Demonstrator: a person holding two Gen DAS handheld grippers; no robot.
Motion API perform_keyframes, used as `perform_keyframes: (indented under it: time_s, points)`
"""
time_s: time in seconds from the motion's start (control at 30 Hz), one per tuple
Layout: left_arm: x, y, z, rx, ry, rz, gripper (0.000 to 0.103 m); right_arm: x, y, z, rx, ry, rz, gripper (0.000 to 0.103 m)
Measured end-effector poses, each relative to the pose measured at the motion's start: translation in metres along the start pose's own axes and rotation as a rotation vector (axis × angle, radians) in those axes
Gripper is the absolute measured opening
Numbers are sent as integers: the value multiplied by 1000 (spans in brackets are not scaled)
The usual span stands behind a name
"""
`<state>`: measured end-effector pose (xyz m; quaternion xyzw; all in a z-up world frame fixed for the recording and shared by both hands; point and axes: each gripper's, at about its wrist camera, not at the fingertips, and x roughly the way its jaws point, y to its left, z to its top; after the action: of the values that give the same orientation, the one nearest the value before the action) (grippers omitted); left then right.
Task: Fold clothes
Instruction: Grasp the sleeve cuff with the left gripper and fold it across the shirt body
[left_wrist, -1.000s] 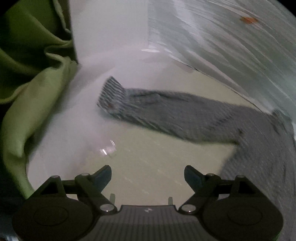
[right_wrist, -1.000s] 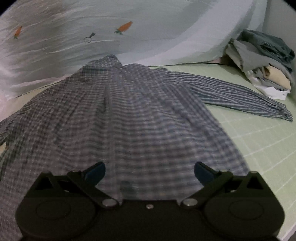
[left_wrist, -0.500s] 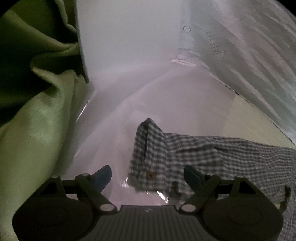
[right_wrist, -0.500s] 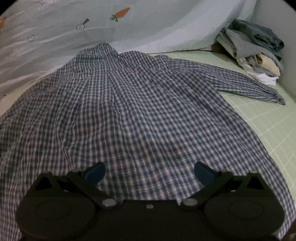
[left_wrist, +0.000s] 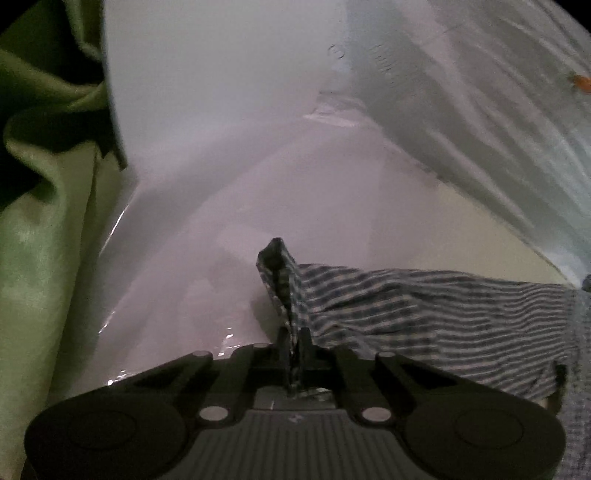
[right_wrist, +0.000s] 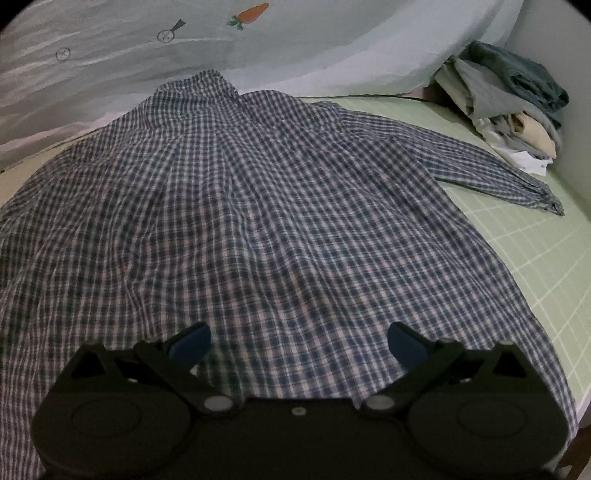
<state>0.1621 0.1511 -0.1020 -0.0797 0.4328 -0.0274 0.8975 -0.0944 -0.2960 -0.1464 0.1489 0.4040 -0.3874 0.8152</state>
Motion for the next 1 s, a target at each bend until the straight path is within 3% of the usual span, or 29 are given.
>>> perform_keyframes:
  time_s: [0.13,0.33,0.5,0.6,0.63,0.67,0.7,0.83,0.93,1.0]
  points:
    - [-20,-35,-2,54,-33,-84,3,-1,-10,-3,42,-16,13,103]
    - [-62,-126,-21,196,-63,-277,3,-9,-40,-7,90,-51,33,103]
    - [-95,-217,-56,305,-14,-483,4,-13,-79,-9,126,-67,35,103]
    - [-111,-256,-79,346,19,-553,30,-11,-95,-7,110,-68,50,103]
    - [-116,-265,-86,353,22,-559,49,-9,-98,-5,103,-69,59,103]
    - [-119,-269,-92,353,23,-552,62,-8,-101,-4,95,-69,67,103]
    - [-120,-267,-96,347,20,-532,65,-7,-104,-2,88,-69,76,103]
    - [-115,-246,-100,311,20,-352,74,-2,-95,8,48,-82,125,103]
    - [-101,-216,-98,259,55,-204,74,2,-81,16,26,-90,165,103]
    - [-90,-199,-93,219,83,-148,74,4,-69,21,13,-93,192,103]
